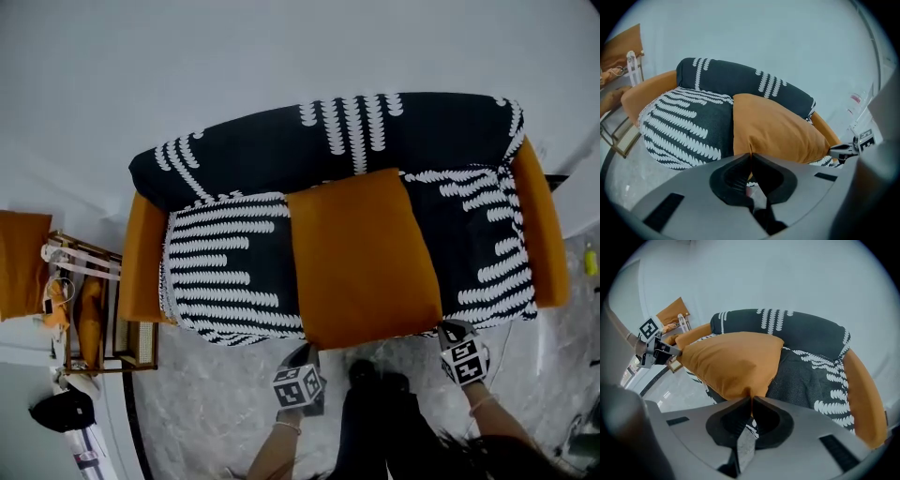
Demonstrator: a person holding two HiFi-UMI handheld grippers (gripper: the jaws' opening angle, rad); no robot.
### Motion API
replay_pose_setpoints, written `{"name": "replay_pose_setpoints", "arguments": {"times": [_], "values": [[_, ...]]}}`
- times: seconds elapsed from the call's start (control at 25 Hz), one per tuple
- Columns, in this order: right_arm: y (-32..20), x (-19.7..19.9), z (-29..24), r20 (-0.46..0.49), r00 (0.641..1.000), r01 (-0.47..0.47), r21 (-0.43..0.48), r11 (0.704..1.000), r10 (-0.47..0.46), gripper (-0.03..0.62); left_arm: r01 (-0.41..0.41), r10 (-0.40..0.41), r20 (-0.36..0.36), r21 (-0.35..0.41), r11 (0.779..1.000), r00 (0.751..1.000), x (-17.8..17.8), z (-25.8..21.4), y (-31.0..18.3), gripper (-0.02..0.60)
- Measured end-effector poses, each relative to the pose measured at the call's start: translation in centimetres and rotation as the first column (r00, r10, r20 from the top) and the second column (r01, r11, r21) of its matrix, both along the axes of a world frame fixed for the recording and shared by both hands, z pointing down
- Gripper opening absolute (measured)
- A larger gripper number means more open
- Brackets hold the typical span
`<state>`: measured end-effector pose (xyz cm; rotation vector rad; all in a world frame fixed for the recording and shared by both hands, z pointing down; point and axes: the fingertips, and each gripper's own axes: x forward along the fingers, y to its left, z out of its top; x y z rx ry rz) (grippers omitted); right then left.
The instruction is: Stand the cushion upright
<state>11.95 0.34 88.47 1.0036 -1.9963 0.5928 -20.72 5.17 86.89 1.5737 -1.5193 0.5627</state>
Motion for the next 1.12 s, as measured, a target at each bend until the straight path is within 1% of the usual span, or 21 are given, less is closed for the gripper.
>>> {"name": "replay_pose_setpoints", "arguments": {"times": [0.28,0.44,0.88,1.12], "values": [[0.0,-0.1,-3.2,0.022,0.999,-0.042,-0.003,0.999,0.042,0.02,-0.008,0.008,-0.006,0.016,1.0,1.0,-0.1,-3.7,-0.4,0.028],[-0.7,-0.3,-5.2,0.036,0.998,-0.059,0.016,0.998,0.059,0.02,-0.001,0.002,-0.019,0.037,0.999,1.0,-0.2,-5.6,-1.0,0.026],[-1.1,-0.6,-12.2,0.073,0.995,-0.08,0.069,0.994,0.075,0.018,0.04,-0.036,-0.037,0.103,0.994,0.999,-0.5,-12.8,-1.7,0.025],[-0.9,-0.6,-16.7,0.116,0.987,-0.124,0.094,0.988,0.113,0.018,0.075,-0.069,-0.052,0.119,0.99,0.996,-0.6,-16.7,-1.4,0.025]]}}
